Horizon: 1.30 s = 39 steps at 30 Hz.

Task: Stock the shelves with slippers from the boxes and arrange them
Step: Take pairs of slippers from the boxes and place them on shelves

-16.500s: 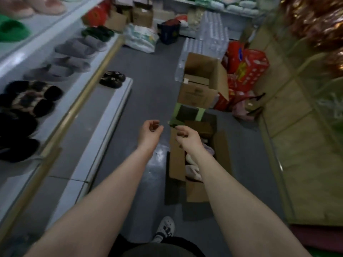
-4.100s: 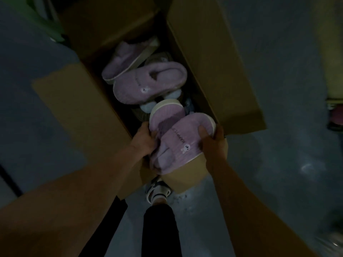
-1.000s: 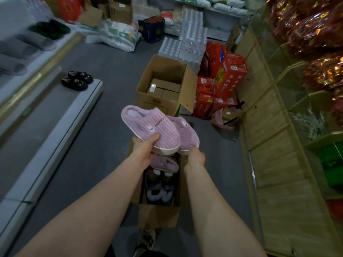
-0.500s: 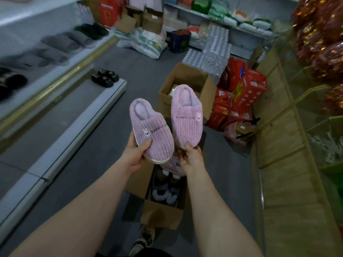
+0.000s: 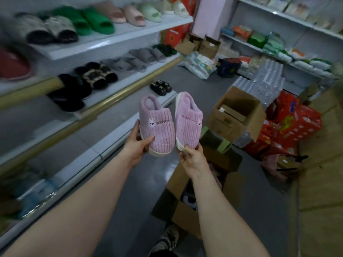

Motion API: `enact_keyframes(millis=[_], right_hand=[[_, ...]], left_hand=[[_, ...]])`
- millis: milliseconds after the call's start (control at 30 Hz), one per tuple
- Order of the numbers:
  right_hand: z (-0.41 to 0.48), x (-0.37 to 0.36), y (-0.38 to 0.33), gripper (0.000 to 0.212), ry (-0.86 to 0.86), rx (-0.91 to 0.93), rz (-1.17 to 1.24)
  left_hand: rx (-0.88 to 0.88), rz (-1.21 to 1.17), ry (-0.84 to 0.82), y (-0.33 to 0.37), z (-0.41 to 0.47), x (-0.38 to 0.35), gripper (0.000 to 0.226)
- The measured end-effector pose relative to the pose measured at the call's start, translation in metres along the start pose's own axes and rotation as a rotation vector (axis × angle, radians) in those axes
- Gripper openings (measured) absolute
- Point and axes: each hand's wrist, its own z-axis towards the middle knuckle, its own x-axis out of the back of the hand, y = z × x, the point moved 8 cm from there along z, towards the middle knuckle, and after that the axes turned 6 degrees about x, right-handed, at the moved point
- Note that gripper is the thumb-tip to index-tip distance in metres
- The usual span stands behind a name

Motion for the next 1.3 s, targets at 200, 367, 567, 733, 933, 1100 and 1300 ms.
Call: enact_keyframes(millis=[200, 367, 567, 733, 933, 1100, 1300], right_hand=[[-0.056, -0.102, 0.068, 0.076, -0.242, -0.111, -0.04], [-0.085, -0.16, 0.099, 0.061, -0.314, -0.108, -0.205], [-0.09, -0.224, 0.128, 0.046, -0.429, -0.124, -0.171], [-0.082, -0.271, 0.146, 0.049, -0.582, -0.174, -0.255], [-0.09, -0.351, 0.168, 0.049, -0.844, -0.196, -0.317], [-0.114, -0.41, 0.195, 0.053, -0.991, -0.246, -0.392], [-0.147, -0.458, 0.238, 0.054, -1.016, -0.291, -0.412]], left_hand=[[-0.086, -0.038, 0.169, 0.047, -0.066, 0.127, 0.071], [-0.155, -0.049, 0.226, 0.077, -0.119, 0.197, 0.067], [-0.218, -0.089, 0.337, 0.106, -0.148, 0.265, 0.066], [-0.24, -0.152, 0.449, 0.125, -0.163, 0.305, 0.065], [-0.346, -0.183, 0.56, 0.154, -0.188, 0.345, 0.061], [-0.4, -0.229, 0.674, 0.173, -0.222, 0.39, 0.055], [-0.459, -0.272, 0.774, 0.18, -0.267, 0.439, 0.051]])
